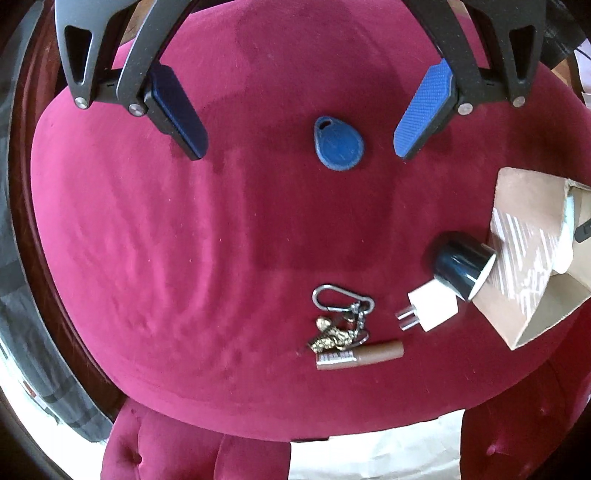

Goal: Organize rigid objects
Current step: 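Move the right gripper back toward the blue key fob, then close the right gripper on the blue key fob, then carry the blue key fob with the right gripper over the box, then lower the key fob into the box and open the right gripper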

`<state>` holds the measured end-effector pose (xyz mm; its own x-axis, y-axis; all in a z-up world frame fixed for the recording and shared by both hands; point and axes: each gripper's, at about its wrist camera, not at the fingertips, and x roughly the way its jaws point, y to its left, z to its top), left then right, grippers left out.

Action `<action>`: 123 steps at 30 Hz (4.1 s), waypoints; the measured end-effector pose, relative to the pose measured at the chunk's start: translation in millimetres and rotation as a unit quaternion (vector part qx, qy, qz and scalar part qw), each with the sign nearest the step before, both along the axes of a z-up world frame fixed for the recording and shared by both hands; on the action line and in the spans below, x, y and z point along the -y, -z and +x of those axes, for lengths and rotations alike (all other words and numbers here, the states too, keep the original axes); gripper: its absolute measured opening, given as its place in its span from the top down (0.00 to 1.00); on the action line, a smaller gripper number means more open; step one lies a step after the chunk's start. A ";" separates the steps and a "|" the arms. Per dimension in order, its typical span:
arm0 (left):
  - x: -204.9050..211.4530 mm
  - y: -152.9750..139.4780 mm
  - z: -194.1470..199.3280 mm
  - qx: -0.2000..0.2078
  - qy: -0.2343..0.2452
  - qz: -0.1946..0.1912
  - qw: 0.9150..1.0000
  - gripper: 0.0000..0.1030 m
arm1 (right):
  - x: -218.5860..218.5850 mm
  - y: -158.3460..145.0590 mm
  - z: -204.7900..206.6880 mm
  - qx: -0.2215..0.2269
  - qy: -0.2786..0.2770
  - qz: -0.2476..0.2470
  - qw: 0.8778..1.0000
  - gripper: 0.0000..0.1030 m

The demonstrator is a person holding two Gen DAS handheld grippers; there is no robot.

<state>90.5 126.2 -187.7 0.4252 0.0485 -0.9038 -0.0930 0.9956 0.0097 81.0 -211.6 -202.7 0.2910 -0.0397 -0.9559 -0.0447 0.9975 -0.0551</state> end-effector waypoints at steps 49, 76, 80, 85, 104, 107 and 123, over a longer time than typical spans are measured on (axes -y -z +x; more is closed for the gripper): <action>3.1 0.3 1.1 -0.002 0.001 0.004 1.000 0.96 | 3.6 -32.7 8.5 0.023 -0.003 0.044 0.999 0.73; 0.6 -0.2 1.5 -0.001 0.002 0.002 1.000 0.96 | -51.4 -90.9 21.0 0.093 -0.033 0.069 0.993 0.73; 0.4 -0.2 1.4 -0.001 0.002 0.001 1.000 0.96 | -63.2 -96.7 21.5 0.100 -0.043 0.075 0.991 0.73; -0.4 0.1 0.6 0.000 0.002 -0.001 1.000 0.96 | -78.1 -103.2 22.7 0.105 -0.054 0.086 0.989 0.73; -8.6 0.9 0.3 0.000 0.005 -0.012 1.000 0.97 | -150.6 -108.6 28.6 0.105 -0.102 0.125 0.981 0.73; -9.2 0.8 0.6 -0.001 0.005 -0.013 1.000 0.97 | -160.5 -107.0 30.7 0.102 -0.104 0.131 0.980 0.73; -10.2 1.3 -0.2 0.001 0.006 -0.014 1.000 0.97 | -206.7 -86.3 41.7 0.086 -0.117 0.159 0.977 0.73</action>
